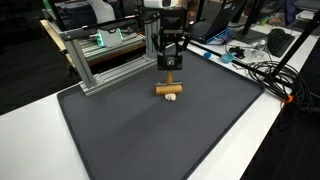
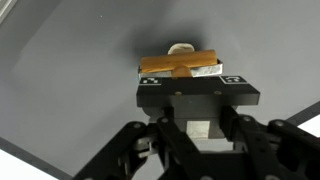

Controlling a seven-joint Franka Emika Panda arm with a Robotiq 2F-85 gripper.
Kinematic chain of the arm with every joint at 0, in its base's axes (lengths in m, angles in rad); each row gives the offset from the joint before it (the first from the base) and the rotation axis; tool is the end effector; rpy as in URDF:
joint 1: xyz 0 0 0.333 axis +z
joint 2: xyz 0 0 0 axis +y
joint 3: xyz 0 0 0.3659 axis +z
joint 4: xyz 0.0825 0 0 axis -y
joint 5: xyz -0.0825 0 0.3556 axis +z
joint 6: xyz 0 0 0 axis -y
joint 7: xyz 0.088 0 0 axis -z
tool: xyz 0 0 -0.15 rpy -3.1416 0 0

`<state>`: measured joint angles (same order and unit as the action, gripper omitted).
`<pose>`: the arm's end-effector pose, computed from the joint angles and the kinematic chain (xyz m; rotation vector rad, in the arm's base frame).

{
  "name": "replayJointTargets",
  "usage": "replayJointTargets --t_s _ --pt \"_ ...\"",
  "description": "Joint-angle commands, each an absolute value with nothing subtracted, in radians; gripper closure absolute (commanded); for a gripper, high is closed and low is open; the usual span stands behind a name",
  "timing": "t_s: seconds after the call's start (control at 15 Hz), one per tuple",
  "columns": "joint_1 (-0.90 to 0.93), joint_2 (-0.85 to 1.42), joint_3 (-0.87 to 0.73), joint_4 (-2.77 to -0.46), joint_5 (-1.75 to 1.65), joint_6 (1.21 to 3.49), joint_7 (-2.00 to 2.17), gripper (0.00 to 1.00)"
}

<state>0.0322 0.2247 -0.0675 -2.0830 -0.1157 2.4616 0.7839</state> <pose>0.5904 -0.0224 0.3592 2.8926 -1.1085 0.2757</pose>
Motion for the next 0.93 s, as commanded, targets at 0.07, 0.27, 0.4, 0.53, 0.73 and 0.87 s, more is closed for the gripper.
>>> replayJointTargets --t_s 0.07,0.27,0.4,0.53,0.73,0.87 --pt "0.059 0.261 -0.090 -2.061 -0.172 2.470 0.838 0.79" --pt "0.073 0.268 -0.087 -2.067 -0.196 2.463 0.845 0.79" --pt "0.078 0.270 -0.089 -2.065 -0.209 2.471 0.863 0.79" --pt "0.080 0.271 -0.092 -2.060 -0.220 2.474 0.884 0.79" --pt "0.082 0.272 -0.094 -2.059 -0.226 2.474 0.901 0.79" --pt "0.083 0.273 -0.093 -2.059 -0.227 2.474 0.908 0.79"
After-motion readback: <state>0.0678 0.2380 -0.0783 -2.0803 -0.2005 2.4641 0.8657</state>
